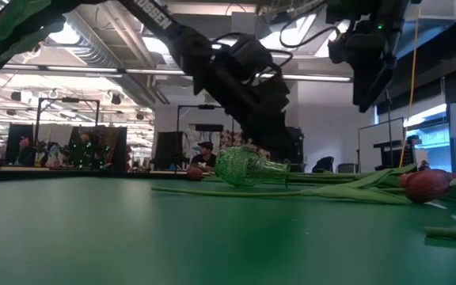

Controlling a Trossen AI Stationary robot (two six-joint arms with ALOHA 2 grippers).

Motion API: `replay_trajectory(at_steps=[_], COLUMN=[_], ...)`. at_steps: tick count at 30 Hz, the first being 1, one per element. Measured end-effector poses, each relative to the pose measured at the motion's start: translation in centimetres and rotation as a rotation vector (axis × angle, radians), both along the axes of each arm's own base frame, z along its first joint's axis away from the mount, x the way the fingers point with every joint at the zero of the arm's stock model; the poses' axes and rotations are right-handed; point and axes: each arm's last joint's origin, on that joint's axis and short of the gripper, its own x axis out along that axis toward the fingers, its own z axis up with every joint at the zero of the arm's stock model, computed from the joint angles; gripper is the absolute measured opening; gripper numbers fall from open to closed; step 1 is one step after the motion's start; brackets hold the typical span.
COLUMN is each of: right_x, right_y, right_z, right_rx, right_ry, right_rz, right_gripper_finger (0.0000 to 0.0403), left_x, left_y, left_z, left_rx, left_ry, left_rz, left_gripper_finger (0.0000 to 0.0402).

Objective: Sort flowers into vase by color
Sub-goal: Adjust the green vase on the top right of the table

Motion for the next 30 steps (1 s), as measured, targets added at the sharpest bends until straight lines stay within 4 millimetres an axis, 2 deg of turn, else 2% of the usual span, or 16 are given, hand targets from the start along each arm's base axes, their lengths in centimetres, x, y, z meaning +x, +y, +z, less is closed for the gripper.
replay_trajectory(at_steps=[5, 13, 19, 24, 30], right_x=[-0.1, 0.3, 0.3, 0.2, 0.2], right_y=[0.0, -0.2, -0.1, -0.1, 0.0], right_z=[-0.1, 0.1, 0.0, 0.0, 0.0], right_rx=[0.002, -0.026, -0.013, -0.011, 0.008], right_ry=[0.009, -0.022, -0.023, -0.013, -0.013], right_rz=[0.001, -0.007, 0.013, 0.018, 0.026], right_gripper_finger=[0.0299, 0.0299, 0.0299, 0.0299, 0.0299], left_x=[-0.5, -1.0, -1.3, -1.3, -1.8], left_y=[-0.1, 0.0, 0.5, -0.3, -0.6], left_z=[-0.3, -1.0, -2.5, -2.1, -2.1], left_rx=[0.022, 0.098, 0.104, 0.136, 0.089], left_ry=[0.104, 0.133, 0.196, 0.206, 0.262], left_rz=[-0.023, -0.058, -0.069, -0.117, -0.15], left_gripper_finger=[0.0231, 0.0231, 0.0231, 0.0231, 0.0231])
